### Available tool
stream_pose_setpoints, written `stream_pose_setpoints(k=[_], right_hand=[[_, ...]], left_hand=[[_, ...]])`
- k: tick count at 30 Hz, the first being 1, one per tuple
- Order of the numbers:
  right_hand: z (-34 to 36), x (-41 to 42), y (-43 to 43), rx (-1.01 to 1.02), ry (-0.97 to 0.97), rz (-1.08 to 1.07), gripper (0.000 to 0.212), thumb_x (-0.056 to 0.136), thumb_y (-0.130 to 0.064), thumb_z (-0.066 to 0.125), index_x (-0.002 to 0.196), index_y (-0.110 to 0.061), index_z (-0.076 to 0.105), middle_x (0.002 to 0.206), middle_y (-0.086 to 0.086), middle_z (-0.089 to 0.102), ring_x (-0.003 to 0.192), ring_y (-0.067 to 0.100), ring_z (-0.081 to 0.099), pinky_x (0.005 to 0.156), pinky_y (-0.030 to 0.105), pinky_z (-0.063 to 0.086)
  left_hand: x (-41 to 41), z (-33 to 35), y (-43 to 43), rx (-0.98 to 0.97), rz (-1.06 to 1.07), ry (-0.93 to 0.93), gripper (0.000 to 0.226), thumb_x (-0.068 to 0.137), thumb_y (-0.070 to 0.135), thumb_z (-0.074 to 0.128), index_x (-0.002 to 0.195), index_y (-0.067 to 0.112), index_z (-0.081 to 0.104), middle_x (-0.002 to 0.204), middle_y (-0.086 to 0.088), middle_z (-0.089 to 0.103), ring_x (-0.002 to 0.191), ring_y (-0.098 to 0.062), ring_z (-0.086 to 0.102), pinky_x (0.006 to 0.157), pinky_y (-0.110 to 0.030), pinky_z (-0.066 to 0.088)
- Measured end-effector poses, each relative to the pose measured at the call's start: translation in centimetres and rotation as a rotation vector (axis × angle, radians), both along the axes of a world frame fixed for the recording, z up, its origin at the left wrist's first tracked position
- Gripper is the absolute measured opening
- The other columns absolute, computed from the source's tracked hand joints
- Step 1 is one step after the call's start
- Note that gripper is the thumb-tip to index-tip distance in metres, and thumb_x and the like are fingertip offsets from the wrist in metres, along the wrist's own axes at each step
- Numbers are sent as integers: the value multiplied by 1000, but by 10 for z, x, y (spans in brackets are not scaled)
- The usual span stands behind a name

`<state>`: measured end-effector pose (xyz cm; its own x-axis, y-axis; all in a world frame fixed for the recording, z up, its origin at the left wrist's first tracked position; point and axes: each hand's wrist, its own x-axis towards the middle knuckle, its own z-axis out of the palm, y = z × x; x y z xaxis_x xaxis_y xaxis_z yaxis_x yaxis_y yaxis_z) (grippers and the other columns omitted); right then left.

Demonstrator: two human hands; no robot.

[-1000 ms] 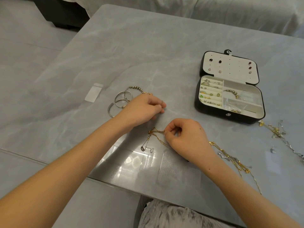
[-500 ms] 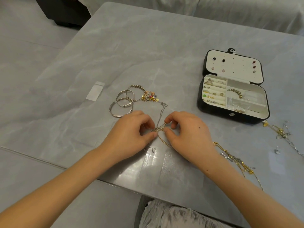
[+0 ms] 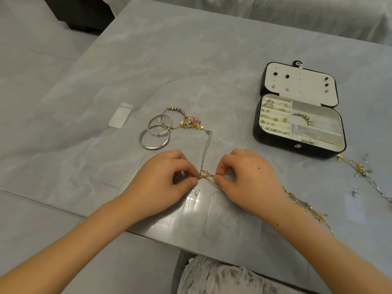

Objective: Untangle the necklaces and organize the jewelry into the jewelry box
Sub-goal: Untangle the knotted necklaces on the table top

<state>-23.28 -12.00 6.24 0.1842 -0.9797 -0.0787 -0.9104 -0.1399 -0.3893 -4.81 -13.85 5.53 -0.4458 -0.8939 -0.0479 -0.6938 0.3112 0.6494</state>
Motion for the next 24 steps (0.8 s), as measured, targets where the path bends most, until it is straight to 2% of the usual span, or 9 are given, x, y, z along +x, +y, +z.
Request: stream_pose_setpoints(k=[4, 10, 13, 15, 20, 24], right_hand=[[10, -2, -1, 2, 84, 6, 18, 84, -46, 57, 91, -30, 55, 93, -11, 53, 92, 12, 47, 72, 24, 29], [8, 10, -11, -38, 33, 16, 16, 91, -33, 51, 99, -24, 62, 101, -6, 59, 97, 16, 49, 75, 25, 31], [1, 15, -15, 26, 11, 34, 14, 90, -29, 52, 96, -23, 63, 98, -5, 58, 95, 16, 49, 79, 26, 36], [0, 16, -16, 52, -9, 32, 12, 88, -26, 53, 93, -21, 63, 95, -3, 59, 93, 17, 51, 79, 27, 39], [1, 19, -16, 83, 74, 55, 16, 90, -23, 45, 91, -16, 60, 95, 2, 60, 91, 22, 54, 77, 31, 41], [0, 19, -13, 85, 60, 21, 18, 91, -21, 42, 92, -13, 59, 93, 4, 59, 87, 22, 54, 74, 30, 39]], left_hand=[[-3, 3, -7, 30, 133, -4, 7, 80, 21, 69, 76, 26, 68, 80, 9, 60, 73, -4, 55, 66, -18, 41], [-19, 7, -16, 65, 132, -126, 7, 77, 27, 70, 77, 21, 68, 81, 8, 59, 75, -6, 54, 70, -23, 44], [-25, 10, -17, 59, 105, -174, 8, 76, 26, 69, 77, 20, 65, 76, 11, 51, 75, -7, 50, 62, -15, 36], [-28, 12, -17, 63, 89, -198, 3, 77, 22, 67, 77, 20, 65, 73, 12, 48, 74, -7, 47, 60, -16, 34], [-31, 13, -23, 109, 29, -278, 7, 82, 17, 62, 80, 16, 69, 84, 3, 65, 75, -9, 51, 63, -17, 34], [-32, 13, -26, 156, -2, -293, 7, 86, 18, 62, 87, 13, 67, 89, 1, 64, 82, -11, 54, 68, -19, 35]])
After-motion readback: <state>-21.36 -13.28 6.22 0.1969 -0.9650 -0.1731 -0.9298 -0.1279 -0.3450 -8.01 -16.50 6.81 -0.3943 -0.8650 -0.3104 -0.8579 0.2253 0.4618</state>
